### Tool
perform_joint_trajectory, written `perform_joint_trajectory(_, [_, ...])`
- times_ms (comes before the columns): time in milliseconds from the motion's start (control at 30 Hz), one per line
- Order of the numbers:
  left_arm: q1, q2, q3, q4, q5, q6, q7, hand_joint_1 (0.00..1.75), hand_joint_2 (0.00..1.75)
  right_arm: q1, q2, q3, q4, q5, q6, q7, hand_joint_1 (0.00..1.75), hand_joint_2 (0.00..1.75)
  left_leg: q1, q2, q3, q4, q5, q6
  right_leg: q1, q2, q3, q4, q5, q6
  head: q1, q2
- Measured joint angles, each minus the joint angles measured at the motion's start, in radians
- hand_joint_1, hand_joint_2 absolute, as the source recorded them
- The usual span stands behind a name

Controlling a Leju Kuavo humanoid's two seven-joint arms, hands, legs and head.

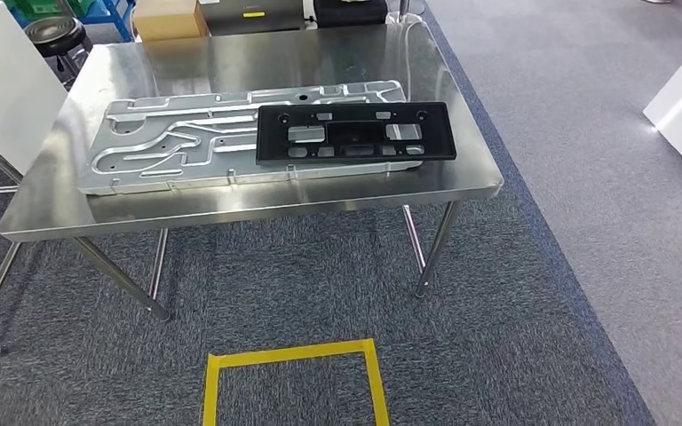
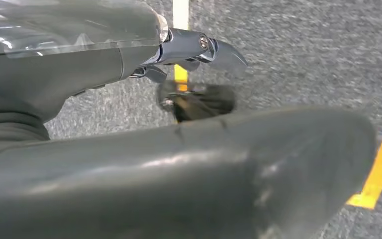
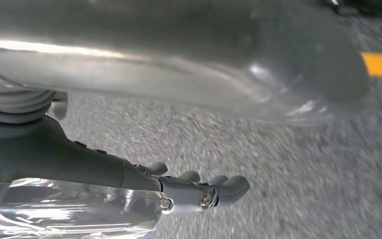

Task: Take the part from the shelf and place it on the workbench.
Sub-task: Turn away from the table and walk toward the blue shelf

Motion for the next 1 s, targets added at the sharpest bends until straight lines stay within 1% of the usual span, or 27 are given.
perform_joint_trajectory(33, [-0.001,0.002,0.0,0.0,0.0,-0.001,-0.002,0.0,0.0,-0.001,0.004,0.003,0.002,0.005,0.007,0.004,0.0,0.0,0.0,0.0,0.039,-0.037,0.03,0.002,0.0,0.0,-0.017,0.005,0.01,0.002,0.0,0.0])
perform_joint_trajectory(67, [-0.002,0.005,0.0,0.0,0.0,0.0,-0.004,0.0,0.0,-0.003,0.008,0.007,0.003,0.008,0.013,0.01,0.0,0.0,0.0,-0.001,0.093,-0.102,0.049,0.006,0.0,0.0,-0.031,0.011,0.018,0.005,0.0,0.0])
perform_joint_trajectory(100, [-0.004,0.008,0.0,0.0,0.0,0.0,-0.007,0.0,0.0,-0.004,0.012,0.011,0.005,0.012,0.019,0.018,0.0,0.0,-0.002,-0.001,0.151,-0.181,0.052,0.011,0.001,0.001,-0.043,0.017,0.026,0.01,0.0,0.0])
perform_joint_trajectory(133, [-0.006,0.011,0.0,0.0,0.0,0.0,-0.011,0.0,0.0,-0.005,0.016,0.014,0.006,0.014,0.025,0.027,0.0,0.0,-0.005,-0.002,0.195,-0.247,0.044,0.019,0.002,0.0,-0.05,0.021,0.034,0.015,0.0,0.0])
perform_joint_trajectory(167, [-0.007,0.013,0.0,0.0,0.0,0.001,-0.015,0.0,0.0,-0.007,0.019,0.016,0.006,0.015,0.029,0.035,0.0,0.0,-0.008,-0.002,0.222,-0.292,0.032,0.027,0.003,-0.001,-0.054,0.024,0.043,0.021,0.0,0.0])
perform_joint_trajectory(200, [-0.008,0.015,0.0,0.0,0.0,0.001,-0.019,0.0,0.0,-0.008,0.022,0.018,0.007,0.015,0.032,0.041,0.0,0.0,-0.011,-0.002,0.23,-0.313,0.026,0.035,0.003,-0.002,-0.056,0.023,0.052,0.027,0.0,0.0])
perform_joint_trajectory(267, [-0.007,0.018,-0.001,0.0,-0.004,0.001,-0.023,0.0,0.0,-0.008,0.025,0.021,0.009,0.013,0.035,0.048,0.0,0.0,-0.01,0.001,0.212,-0.316,0.043,0.054,0.001,0.0,-0.064,0.023,0.059,0.039,0.0,0.0])
perform_joint_trajectory(300, [-0.008,0.019,-0.003,0.0,-0.007,0.002,-0.024,0.0,0.0,-0.008,0.026,0.021,0.01,0.012,0.035,0.048,0.0,0.0,-0.008,0.003,0.2,-0.317,0.055,0.063,-0.001,0.002,-0.073,0.036,0.036,0.045,0.0,0.0])
perform_joint_trajectory(333, [-0.008,0.021,-0.005,0.0,-0.01,0.002,-0.026,0.0,0.0,-0.007,0.027,0.021,0.01,0.009,0.036,0.046,0.0,0.0,-0.007,0.005,0.186,-0.319,0.07,0.071,-0.002,0.004,-0.085,0.069,-0.008,0.05,0.0,0.0])
perform_joint_trajectory(400, [-0.008,0.026,-0.011,0.0,-0.017,0.004,-0.03,0.0,0.0,-0.007,0.03,0.021,0.011,0.004,0.038,0.039,0.0,0.0,-0.008,0.006,0.154,-0.318,0.095,0.079,-0.005,0.005,-0.112,0.185,-0.121,0.06,0.0,0.0])
perform_joint_trajectory(433, [-0.008,0.029,-0.014,0.0,-0.02,0.004,-0.031,0.0,0.0,-0.007,0.032,0.021,0.011,0.002,0.039,0.036,0.0,0.0,-0.009,0.006,0.138,-0.317,0.108,0.079,-0.005,0.005,-0.12,0.246,-0.153,0.064,0.0,0.0])
perform_joint_trajectory(467, [-0.008,0.031,-0.017,0.0,-0.025,0.005,-0.031,0.0,0.0,-0.008,0.033,0.021,0.011,0.0,0.04,0.032,0.0,0.0,-0.01,0.006,0.121,-0.314,0.12,0.078,-0.006,0.005,-0.118,0.289,-0.157,0.067,0.0,0.0])
perform_joint_trajectory(500, [-0.008,0.034,-0.02,0.0,-0.029,0.005,-0.032,0.0,0.0,-0.008,0.035,0.021,0.011,-0.003,0.041,0.027,0.0,0.0,-0.011,0.007,0.103,-0.31,0.131,0.076,-0.006,0.005,-0.102,0.302,-0.136,0.068,0.0,0.0])
perform_joint_trajectory(533, [-0.008,0.037,-0.023,0.0,-0.033,0.005,-0.031,0.0,0.0,-0.009,0.036,0.021,0.011,-0.005,0.041,0.023,0.0,0.0,-0.011,0.007,0.086,-0.305,0.14,0.074,-0.006,0.005,-0.069,0.28,-0.105,0.067,0.0,0.0])
perform_joint_trajectory(567, [-0.009,0.039,-0.026,0.0,-0.037,0.006,-0.031,0.0,0.0,-0.01,0.036,0.021,0.011,-0.008,0.04,0.018,0.0,0.0,-0.011,0.007,0.07,-0.298,0.15,0.071,-0.005,0.005,-0.018,0.224,-0.081,0.063,0.0,0.0])
perform_joint_trajectory(600, [-0.009,0.041,-0.028,0.0,-0.039,0.006,-0.031,0.0,0.0,-0.012,0.037,0.021,0.011,-0.01,0.039,0.014,0.0,0.0,-0.013,0.007,0.057,-0.291,0.157,0.068,-0.003,0.005,0.044,0.146,-0.075,0.058,0.0,0.0])
perform_joint_trajectory(633, [-0.009,0.042,-0.031,0.0,-0.041,0.007,-0.031,0.0,0.0,-0.014,0.037,0.021,0.011,-0.011,0.038,0.011,0.0,0.0,-0.014,0.007,0.047,-0.285,0.163,0.063,0.0,0.005,0.097,0.069,-0.085,0.05,0.0,0.0])
perform_joint_trajectory(667, [-0.009,0.044,-0.034,0.0,-0.042,0.008,-0.031,0.0,0.0,-0.016,0.038,0.021,0.011,-0.012,0.037,0.01,0.0,0.0,-0.015,0.007,0.04,-0.281,0.171,0.058,0.003,0.005,0.135,0.012,-0.099,0.042,0.0,0.0])
perform_joint_trajectory(700, [-0.009,0.045,-0.036,0.0,-0.042,0.008,-0.031,0.0,0.0,-0.018,0.039,0.021,0.011,-0.012,0.036,0.009,0.0,0.0,-0.015,0.007,0.036,-0.279,0.179,0.053,0.006,0.005,0.151,-0.018,-0.109,0.035,0.0,0.0])
perform_joint_trajectory(767, [-0.008,0.05,-0.039,0.0,-0.042,0.008,-0.031,0.0,0.0,-0.018,0.043,0.021,0.012,-0.012,0.035,0.009,0.0,0.0,-0.013,0.006,0.03,-0.278,0.189,0.04,0.005,0.003,0.141,-0.027,-0.097,0.02,0.0,0.0])
perform_joint_trajectory(800, [-0.007,0.052,-0.041,0.0,-0.042,0.008,-0.031,0.0,0.0,-0.019,0.044,0.021,0.012,-0.012,0.034,0.009,0.0,0.0,-0.012,0.004,0.023,-0.265,0.171,0.035,0.003,0.001,0.132,-0.029,-0.086,0.011,0.0,0.0])
perform_joint_trajectory(833, [-0.006,0.054,-0.041,0.0,-0.042,0.009,-0.031,0.0,0.0,-0.019,0.045,0.021,0.012,-0.012,0.034,0.009,0.0,0.0,-0.01,0.002,0.012,-0.236,0.135,0.03,0.001,-0.002,0.12,-0.03,-0.074,0.004,0.0,0.0])
perform_joint_trajectory(867, [-0.006,0.056,-0.042,0.0,-0.042,0.009,-0.031,0.0,0.0,-0.019,0.046,0.021,0.013,-0.012,0.034,0.009,0.0,0.0,-0.007,0.0,-0.003,-0.189,0.083,0.026,0.001,-0.004,0.105,-0.029,-0.062,-0.001,0.0,0.0])
perform_joint_trajectory(900, [-0.005,0.056,-0.043,0.0,-0.043,0.009,-0.03,0.0,0.0,-0.019,0.047,0.021,0.013,-0.013,0.034,0.009,0.0,0.0,-0.005,0.0,-0.018,-0.126,0.03,0.022,0.001,-0.004,0.089,-0.027,-0.051,-0.004,0.0,0.0])
perform_joint_trajectory(933, [-0.005,0.057,-0.043,0.0,-0.043,0.009,-0.03,0.0,0.0,-0.018,0.047,0.021,0.013,-0.013,0.034,0.009,0.0,0.0,-0.003,0.0,-0.029,-0.063,-0.005,0.018,0.002,-0.004,0.071,-0.024,-0.039,-0.003,0.0,0.0])
perform_joint_trajectory(967, [-0.005,0.057,-0.044,0.0,-0.043,0.009,-0.03,0.0,0.0,-0.018,0.048,0.021,0.013,-0.013,0.034,0.009,0.0,0.0,-0.001,0.0,-0.031,-0.016,-0.015,0.015,0.002,-0.004,0.052,-0.019,-0.028,-0.002,0.0,0.0])
perform_joint_trajectory(1000, [-0.005,0.058,-0.044,0.0,-0.043,0.009,-0.03,0.0,0.0,-0.018,0.049,0.021,0.013,-0.013,0.034,0.009,0.0,0.0,0.001,0.0,-0.019,0.004,-0.002,0.013,0.002,-0.004,0.031,-0.012,-0.017,0.0,0.0,0.0])
